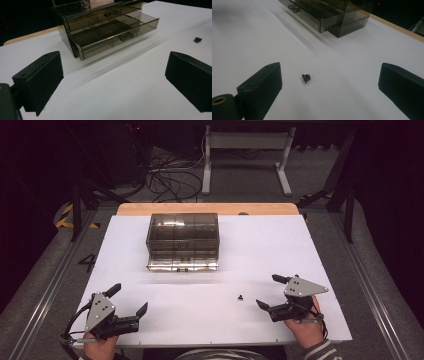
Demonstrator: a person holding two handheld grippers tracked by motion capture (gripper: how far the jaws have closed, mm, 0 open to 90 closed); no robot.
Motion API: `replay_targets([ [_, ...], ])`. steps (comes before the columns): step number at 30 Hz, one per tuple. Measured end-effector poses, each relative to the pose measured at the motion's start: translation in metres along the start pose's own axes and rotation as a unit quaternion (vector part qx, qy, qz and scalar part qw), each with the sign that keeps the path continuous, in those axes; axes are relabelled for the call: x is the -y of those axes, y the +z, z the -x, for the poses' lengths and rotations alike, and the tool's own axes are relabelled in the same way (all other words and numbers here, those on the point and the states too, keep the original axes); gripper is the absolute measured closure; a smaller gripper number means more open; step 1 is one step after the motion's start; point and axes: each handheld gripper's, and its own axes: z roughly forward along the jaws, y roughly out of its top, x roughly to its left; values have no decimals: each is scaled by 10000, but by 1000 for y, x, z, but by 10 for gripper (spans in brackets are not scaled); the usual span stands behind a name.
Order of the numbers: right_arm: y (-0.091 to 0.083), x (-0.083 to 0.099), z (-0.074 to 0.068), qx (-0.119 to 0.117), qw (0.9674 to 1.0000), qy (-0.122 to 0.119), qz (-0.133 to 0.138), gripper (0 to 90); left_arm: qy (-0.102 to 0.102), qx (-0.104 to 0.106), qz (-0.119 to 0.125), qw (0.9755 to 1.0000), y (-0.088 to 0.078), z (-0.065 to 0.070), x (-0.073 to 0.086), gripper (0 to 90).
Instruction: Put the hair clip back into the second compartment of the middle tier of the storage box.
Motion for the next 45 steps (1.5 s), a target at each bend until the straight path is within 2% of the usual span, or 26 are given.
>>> replay_targets([
  [22, 27, -26, 8, -122, 9998, -123, -128, 64, 13, 22, -20, 10000, 1, 0, 0, 25],
  [34, 41, -32, 12, -232, 9994, -107, -235, 65, 13, 19, -29, 10000, 2, 0, 0, 25],
  [45, 55, -40, 13, -361, 9986, -151, -369, 113, 15, 41, -56, 10000, 3, 0, 0, 25],
])
